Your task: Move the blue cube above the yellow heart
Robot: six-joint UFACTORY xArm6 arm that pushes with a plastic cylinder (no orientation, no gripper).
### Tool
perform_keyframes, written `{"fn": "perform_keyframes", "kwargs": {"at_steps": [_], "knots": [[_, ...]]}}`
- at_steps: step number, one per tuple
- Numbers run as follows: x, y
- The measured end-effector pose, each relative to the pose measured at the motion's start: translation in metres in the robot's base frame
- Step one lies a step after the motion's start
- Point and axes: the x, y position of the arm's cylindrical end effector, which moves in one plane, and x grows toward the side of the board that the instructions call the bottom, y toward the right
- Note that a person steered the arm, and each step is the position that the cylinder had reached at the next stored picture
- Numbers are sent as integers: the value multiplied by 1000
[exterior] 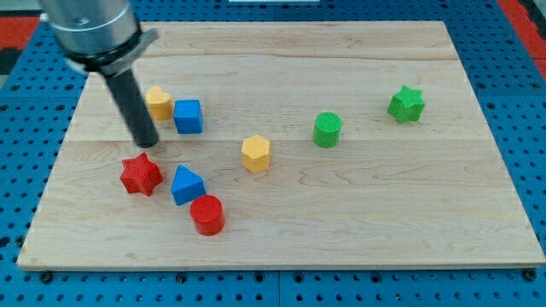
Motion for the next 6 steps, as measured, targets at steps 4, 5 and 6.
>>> {"fn": "perform_keyframes", "kwargs": {"at_steps": [4,5,6], "knots": [[-53,55],[-92,-6],[-144,-7]]}}
